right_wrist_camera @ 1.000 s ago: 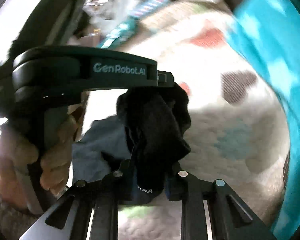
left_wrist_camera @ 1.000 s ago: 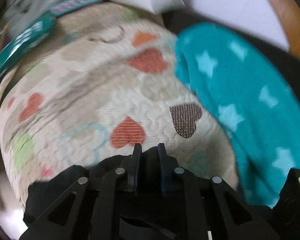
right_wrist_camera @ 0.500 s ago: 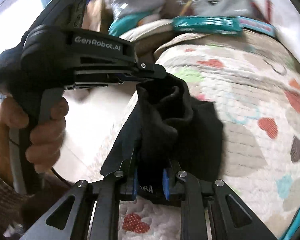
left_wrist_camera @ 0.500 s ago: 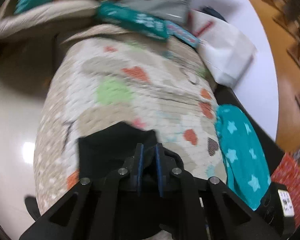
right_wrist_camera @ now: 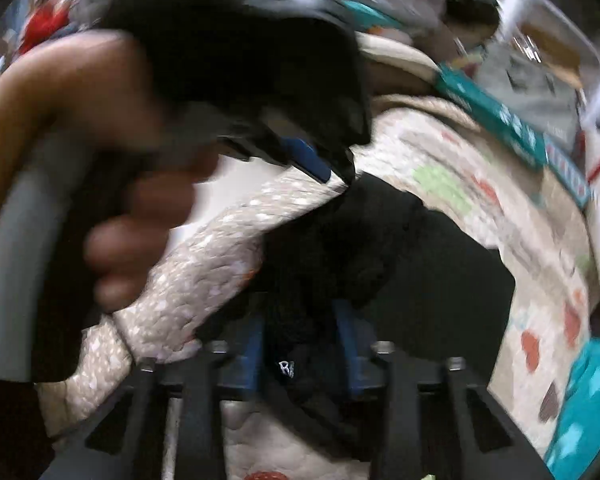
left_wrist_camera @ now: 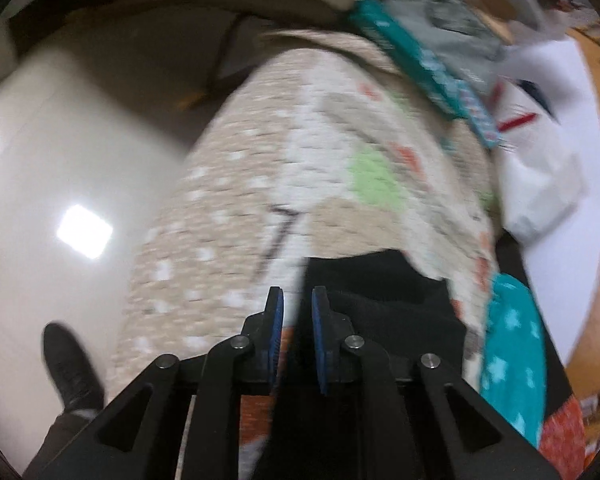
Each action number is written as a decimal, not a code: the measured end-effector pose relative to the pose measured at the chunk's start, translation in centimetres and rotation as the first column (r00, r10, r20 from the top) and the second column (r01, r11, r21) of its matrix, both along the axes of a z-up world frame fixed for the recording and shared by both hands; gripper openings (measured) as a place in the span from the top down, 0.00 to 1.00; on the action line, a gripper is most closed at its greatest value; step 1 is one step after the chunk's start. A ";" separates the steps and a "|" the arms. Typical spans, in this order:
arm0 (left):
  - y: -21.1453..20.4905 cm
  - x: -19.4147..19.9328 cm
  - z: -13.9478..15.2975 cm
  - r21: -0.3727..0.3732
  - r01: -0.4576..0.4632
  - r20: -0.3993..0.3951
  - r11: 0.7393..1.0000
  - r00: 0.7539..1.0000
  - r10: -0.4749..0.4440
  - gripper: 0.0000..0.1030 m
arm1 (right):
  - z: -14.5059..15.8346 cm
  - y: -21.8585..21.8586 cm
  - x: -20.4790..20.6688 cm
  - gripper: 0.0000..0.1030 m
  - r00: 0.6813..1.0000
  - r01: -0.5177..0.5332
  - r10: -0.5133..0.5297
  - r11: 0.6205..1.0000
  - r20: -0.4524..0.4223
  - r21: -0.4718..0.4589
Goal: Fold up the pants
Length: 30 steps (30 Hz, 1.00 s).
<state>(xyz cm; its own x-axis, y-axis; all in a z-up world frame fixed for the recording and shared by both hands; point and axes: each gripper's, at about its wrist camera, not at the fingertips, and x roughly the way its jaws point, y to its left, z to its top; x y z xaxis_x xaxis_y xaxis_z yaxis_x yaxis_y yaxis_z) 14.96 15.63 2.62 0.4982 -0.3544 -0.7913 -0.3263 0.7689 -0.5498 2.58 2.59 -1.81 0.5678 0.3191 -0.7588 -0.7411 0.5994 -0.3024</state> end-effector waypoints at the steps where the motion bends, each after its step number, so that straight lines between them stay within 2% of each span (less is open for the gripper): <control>1: 0.5 -0.1 -0.5 -0.005 -0.021 -0.024 1.000 1.000 0.020 0.83 | -0.2 0.3 -0.8 0.27 1.000 -0.028 0.028 1.000 0.013 -0.012; 2: 1.1 -0.3 -0.9 -0.015 -0.045 -0.044 0.999 0.998 0.044 0.82 | -0.4 0.4 -1.7 0.22 0.998 -0.053 0.054 0.998 0.040 -0.028; 3: 1.7 -0.5 -1.1 -0.031 -0.071 -0.055 0.997 0.996 0.069 0.80 | -0.4 0.5 -2.7 0.21 0.994 -0.085 0.087 0.996 0.064 -0.042; 6: 3.6 -1.8 -0.8 -0.063 -0.137 -0.041 0.989 0.990 0.135 0.79 | 0.2 -0.1 -4.7 0.23 0.983 -0.173 0.176 0.984 0.059 -0.050; 9: 4.2 -3.0 0.4 -0.055 -0.154 -0.001 0.987 0.988 0.154 0.77 | 1.1 -2.0 -5.6 0.23 0.977 -0.187 0.191 0.981 0.090 -0.060; 14: 2.1 -4.2 2.9 -0.023 -0.100 0.125 0.995 0.987 0.102 0.71 | 2.4 -6.7 -4.2 0.23 0.994 -0.082 0.084 0.996 0.068 -0.026; 16: 0.5 -4.3 4.1 -0.005 -0.056 0.193 0.998 0.980 0.056 0.63 | 2.7 -8.9 -2.9 0.23 0.999 -0.006 0.006 1.000 0.046 0.001; 19: -2.9 -3.8 5.0 0.094 0.039 0.239 0.995 0.969 -0.061 0.60 | 3.0 -11.6 -1.0 0.23 0.994 0.113 -0.112 0.992 -0.013 0.051; 20: -4.0 -3.5 4.9 0.148 0.060 0.229 0.987 0.969 -0.093 0.60 | 3.1 -12.3 -1.0 0.23 0.990 0.142 -0.140 0.988 -0.034 0.065; 21: -5.3 -2.8 4.4 0.246 0.076 0.189 0.966 0.974 -0.125 0.60 | 3.1 -13.0 -0.4 0.23 0.983 0.178 -0.174 0.980 -0.061 0.084; 22: -5.9 -2.4 3.9 0.307 0.077 0.152 0.949 0.980 -0.129 0.60 | 3.1 -13.4 0.5 0.23 0.977 0.206 -0.198 0.974 -0.082 0.099; 24: -6.4 -1.1 1.6 0.423 0.098 0.011 0.901 0.993 -0.114 0.59 | 3.5 -14.3 1.5 0.23 0.967 0.241 -0.229 0.963 -0.109 0.123; 26: -5.8 -0.8 0.4 0.431 0.100 -0.053 0.897 0.995 -0.085 0.59 | 4.4 -14.8 2.5 0.23 0.965 0.256 -0.243 0.956 -0.102 0.146; 28: -4.8 -1.1 0.0 0.398 0.085 -0.090 0.913 0.995 -0.053 0.60 | 5.9 -15.0 4.5 0.23 0.961 0.275 -0.262 0.944 -0.090 0.181; 30: -3.7 -1.6 -0.7 0.314 0.067 -0.117 0.947 0.993 -0.031 0.60 | 7.1 -15.0 7.6 0.23 0.949 0.312 -0.293 0.925 -0.112 0.216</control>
<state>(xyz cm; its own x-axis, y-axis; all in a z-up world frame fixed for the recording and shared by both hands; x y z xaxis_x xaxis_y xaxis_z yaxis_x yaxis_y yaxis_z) 13.40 11.90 1.91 0.3906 -0.0979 -0.9153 -0.3281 0.9142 -0.2378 10.14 -12.38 5.34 0.6079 0.3111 -0.7306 -0.5290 0.8448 -0.0805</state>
